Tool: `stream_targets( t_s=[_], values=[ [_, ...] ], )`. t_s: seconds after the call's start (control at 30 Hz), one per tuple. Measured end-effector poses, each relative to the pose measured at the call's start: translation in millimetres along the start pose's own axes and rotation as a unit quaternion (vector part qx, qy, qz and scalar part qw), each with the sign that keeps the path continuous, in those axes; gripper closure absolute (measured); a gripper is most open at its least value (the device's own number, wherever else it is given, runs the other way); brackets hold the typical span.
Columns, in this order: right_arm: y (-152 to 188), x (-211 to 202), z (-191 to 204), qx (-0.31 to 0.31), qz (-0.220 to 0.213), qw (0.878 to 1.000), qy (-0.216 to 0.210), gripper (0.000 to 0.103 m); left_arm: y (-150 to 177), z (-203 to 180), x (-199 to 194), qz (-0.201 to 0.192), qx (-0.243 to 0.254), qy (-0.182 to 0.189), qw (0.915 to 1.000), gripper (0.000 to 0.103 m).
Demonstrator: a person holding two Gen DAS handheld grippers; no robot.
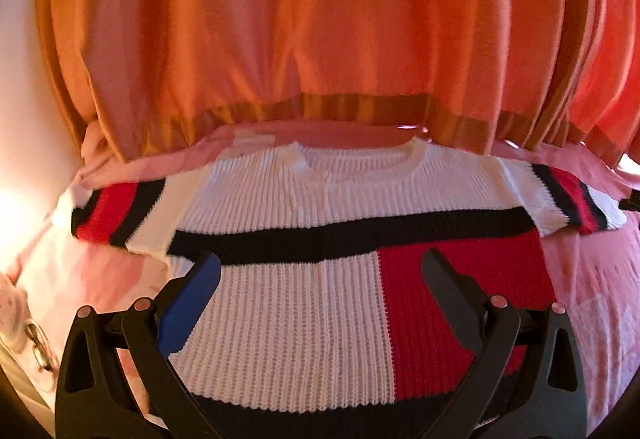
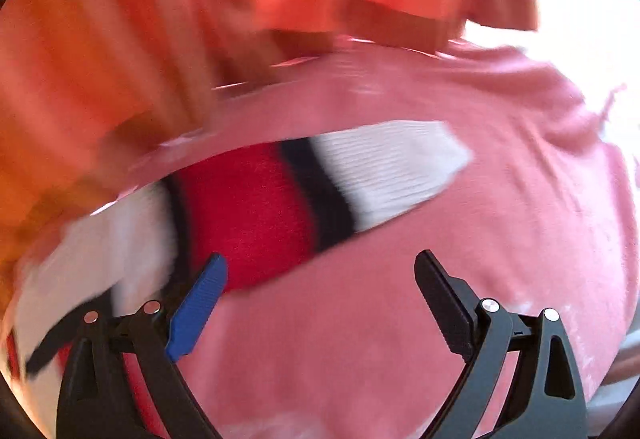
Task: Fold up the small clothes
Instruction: 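Grasp the striped sleeve cuff with the right gripper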
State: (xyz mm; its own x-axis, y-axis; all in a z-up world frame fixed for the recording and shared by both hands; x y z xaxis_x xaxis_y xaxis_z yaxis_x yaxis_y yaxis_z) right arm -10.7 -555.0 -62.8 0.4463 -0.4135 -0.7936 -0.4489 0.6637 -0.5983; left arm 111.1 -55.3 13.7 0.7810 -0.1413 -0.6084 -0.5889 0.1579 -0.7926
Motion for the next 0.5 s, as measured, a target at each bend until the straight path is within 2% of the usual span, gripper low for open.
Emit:
stream_targets(
  t_s=[0.07, 0.13, 0.2, 0.27, 0.3, 0.33, 0.37, 0.4, 0.43, 0.5],
  values=[
    [-4, 22, -19, 0.016, -0.001, 1.000, 0.017, 0.010, 4, -4, 14, 0.028, 0.010, 0.014, 0.9995, 0.005],
    [-8, 43, -30, 0.030, 0.010, 0.999, 0.026, 0.013, 7, -7, 21, 0.033, 0.017, 0.011, 0.9992, 0.005],
    [-9, 56, -38, 0.048, 0.017, 0.999, 0.017, 0.019, 8, -8, 26, 0.034, 0.016, 0.012, 0.9992, 0.005],
    [-7, 70, -43, 0.074, 0.029, 0.997, 0.007, 0.034, 8, -7, 32, 0.041, 0.009, 0.017, 0.9990, 0.005],
    [-8, 72, -43, 0.079, 0.026, 0.996, 0.006, 0.034, 7, -7, 35, 0.045, 0.006, 0.019, 0.9988, 0.005],
    [-11, 72, -40, 0.076, 0.013, 0.997, 0.005, 0.049, 8, -6, 38, 0.051, 0.002, 0.021, 0.9985, 0.005],
    [-14, 74, -35, 0.068, 0.015, 0.998, -0.008, 0.078, 8, -4, 41, 0.057, -0.002, 0.020, 0.9982, 0.005],
    [-18, 73, -28, 0.067, 0.013, 0.997, -0.024, 0.092, 9, -2, 43, 0.060, -0.004, 0.021, 0.9980, 0.005],
    [-22, 68, -20, 0.067, 0.004, 0.997, -0.027, 0.098, 9, 1, 44, 0.061, -0.005, 0.019, 0.9979, 0.005],
    [-33, 48, 1, 0.054, -0.033, 0.996, -0.059, 0.098, 9, 6, 46, 0.062, -0.008, 0.015, 0.9979, 0.005]
  ],
)
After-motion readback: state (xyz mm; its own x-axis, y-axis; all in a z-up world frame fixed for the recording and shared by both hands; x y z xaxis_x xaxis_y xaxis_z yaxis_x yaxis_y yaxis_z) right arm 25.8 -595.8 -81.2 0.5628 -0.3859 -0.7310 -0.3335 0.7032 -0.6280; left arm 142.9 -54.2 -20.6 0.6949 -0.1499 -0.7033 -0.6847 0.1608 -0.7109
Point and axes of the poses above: each gripper's, at about its wrist camera, not at the fingertips, and x roughly the way its jaws point, z to its left, y to its underside, the point moved 2 cm from there along x, roughly the way its jaws point, and after that the axes turned 4 degrees about -z, right-handed, at the moved point
